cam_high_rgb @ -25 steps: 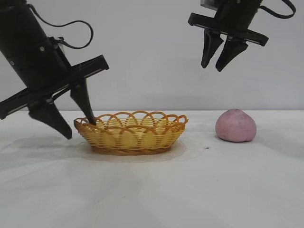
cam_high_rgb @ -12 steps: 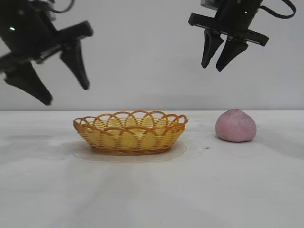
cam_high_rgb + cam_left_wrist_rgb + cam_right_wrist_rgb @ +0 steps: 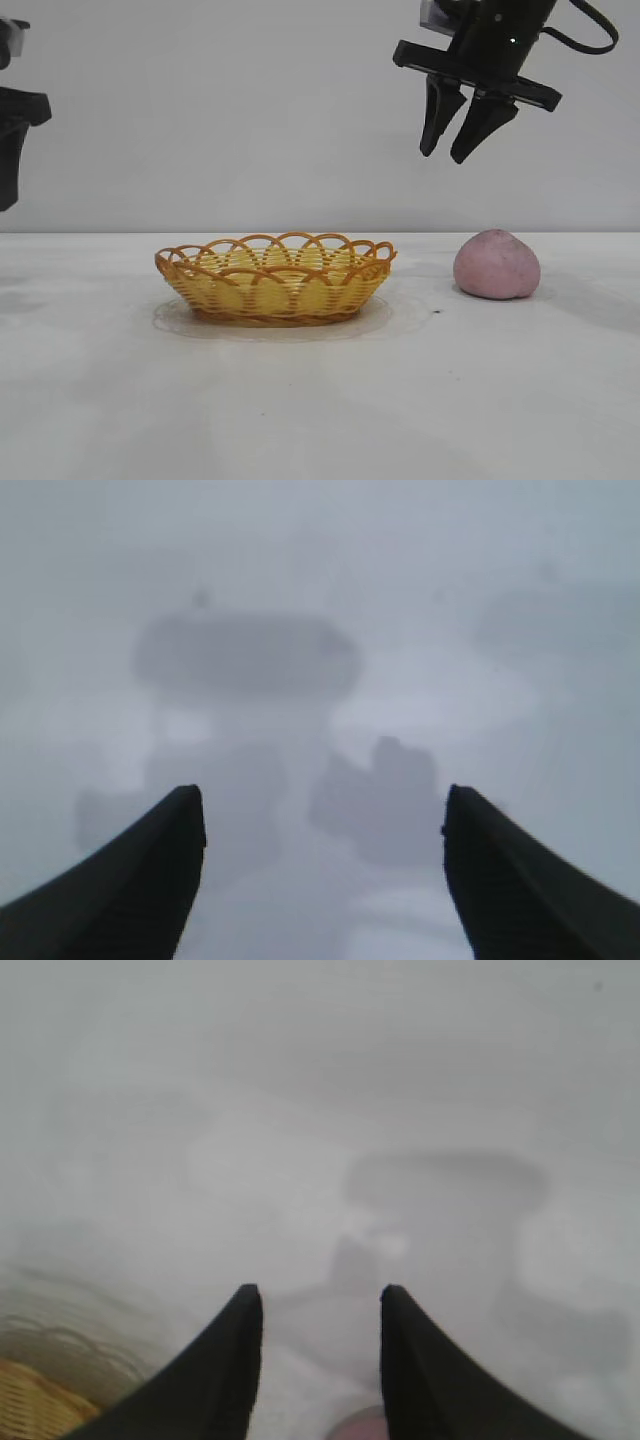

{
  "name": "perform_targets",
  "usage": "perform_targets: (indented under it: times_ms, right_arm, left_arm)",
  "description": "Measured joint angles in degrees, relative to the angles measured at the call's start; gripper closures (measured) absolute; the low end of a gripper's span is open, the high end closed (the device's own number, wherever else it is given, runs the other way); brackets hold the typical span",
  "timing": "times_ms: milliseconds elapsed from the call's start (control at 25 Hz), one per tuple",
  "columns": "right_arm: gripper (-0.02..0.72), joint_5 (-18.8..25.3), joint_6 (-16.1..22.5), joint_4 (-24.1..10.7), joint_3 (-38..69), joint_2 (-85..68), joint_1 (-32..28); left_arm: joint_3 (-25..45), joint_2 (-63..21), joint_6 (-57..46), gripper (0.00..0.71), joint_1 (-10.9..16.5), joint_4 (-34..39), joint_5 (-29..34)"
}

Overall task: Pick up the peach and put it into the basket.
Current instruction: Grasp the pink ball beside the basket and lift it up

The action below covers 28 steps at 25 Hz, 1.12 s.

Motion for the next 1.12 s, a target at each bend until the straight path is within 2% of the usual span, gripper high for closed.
perform_targets:
  times_ms: [200, 360, 560, 920, 1120]
  right_arm:
    - [0.459, 0.0, 0.0, 0.0, 0.0, 0.12, 0.0]
    - [0.459, 0.0, 0.0, 0.0, 0.0, 0.12, 0.0]
    - [0.459, 0.61, -0.59, 0.0, 0.0, 0.12, 0.0]
    - [0.459, 1.29, -1.58, 0.0, 0.0, 0.12, 0.0]
    - [0.459, 1.97, -1.74, 0.0, 0.0, 0.12, 0.0]
  left_arm:
    - [0.0, -5.09, -0.11, 0.261, 0.0, 0.68, 1.92]
    - [2.81, -14.65, 0.35, 0.261, 0.0, 1.37, 5.01]
    - [11.75, -35.78, 2.05, 0.261, 0.0, 1.45, 11.82]
    - [27.59, -78.54, 3.2, 0.261, 0.0, 0.59, 32.54]
    - [32.94, -95.64, 5.06, 0.261, 0.0, -3.75, 36.74]
